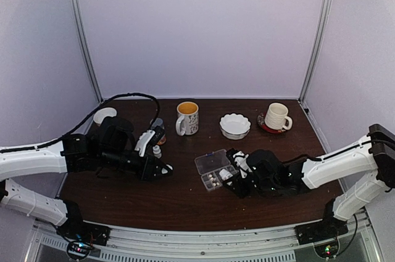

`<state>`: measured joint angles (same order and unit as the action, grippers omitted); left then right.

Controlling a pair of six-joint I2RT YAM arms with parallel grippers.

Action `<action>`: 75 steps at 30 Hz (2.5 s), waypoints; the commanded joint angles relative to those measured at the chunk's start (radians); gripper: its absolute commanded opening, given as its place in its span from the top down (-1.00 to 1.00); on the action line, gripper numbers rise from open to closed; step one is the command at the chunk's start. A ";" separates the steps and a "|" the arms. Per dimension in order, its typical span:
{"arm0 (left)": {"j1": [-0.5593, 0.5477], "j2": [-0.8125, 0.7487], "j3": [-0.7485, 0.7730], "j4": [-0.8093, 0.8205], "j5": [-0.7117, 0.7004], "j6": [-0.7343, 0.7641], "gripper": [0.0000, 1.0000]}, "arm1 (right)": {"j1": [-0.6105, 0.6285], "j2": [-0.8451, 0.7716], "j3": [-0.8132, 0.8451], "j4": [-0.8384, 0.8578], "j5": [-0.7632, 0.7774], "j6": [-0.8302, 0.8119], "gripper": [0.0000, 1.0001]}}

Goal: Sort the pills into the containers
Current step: Pour the pill into the compartment of the pill container.

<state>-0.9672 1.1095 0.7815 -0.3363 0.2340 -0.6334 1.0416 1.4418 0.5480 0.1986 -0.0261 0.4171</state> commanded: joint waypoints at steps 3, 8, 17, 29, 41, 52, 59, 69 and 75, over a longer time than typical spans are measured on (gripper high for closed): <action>0.006 0.020 -0.012 0.062 -0.025 0.019 1.00 | -0.039 0.004 0.062 -0.136 -0.006 0.021 1.00; 0.006 0.025 -0.023 0.072 -0.031 0.027 1.00 | -0.053 0.010 0.099 -0.191 -0.019 0.023 1.00; 0.006 0.011 -0.031 0.083 -0.029 0.026 1.00 | -0.089 0.077 0.150 -0.245 -0.057 0.010 1.00; 0.006 0.008 -0.031 0.080 -0.023 0.031 1.00 | -0.107 0.088 0.190 -0.294 -0.064 0.012 1.00; 0.005 0.002 -0.039 0.082 -0.021 0.032 1.00 | -0.123 0.120 0.225 -0.331 -0.073 0.025 1.00; 0.006 -0.016 -0.055 0.085 -0.023 0.028 1.00 | -0.123 0.075 0.213 -0.336 -0.071 0.023 1.00; 0.006 -0.006 -0.048 0.090 -0.014 0.026 1.00 | -0.127 0.129 0.241 -0.368 -0.062 0.012 1.00; 0.006 -0.007 -0.052 0.091 -0.011 0.024 1.00 | -0.127 0.088 0.251 -0.380 -0.051 0.013 1.00; 0.006 -0.002 -0.050 0.093 -0.008 0.023 1.00 | -0.127 0.096 0.241 -0.362 -0.045 0.019 1.00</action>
<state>-0.9672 1.1107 0.7391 -0.2863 0.2176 -0.6182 0.9222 1.5482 0.7681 -0.1677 -0.0914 0.4301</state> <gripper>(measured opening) 0.301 0.265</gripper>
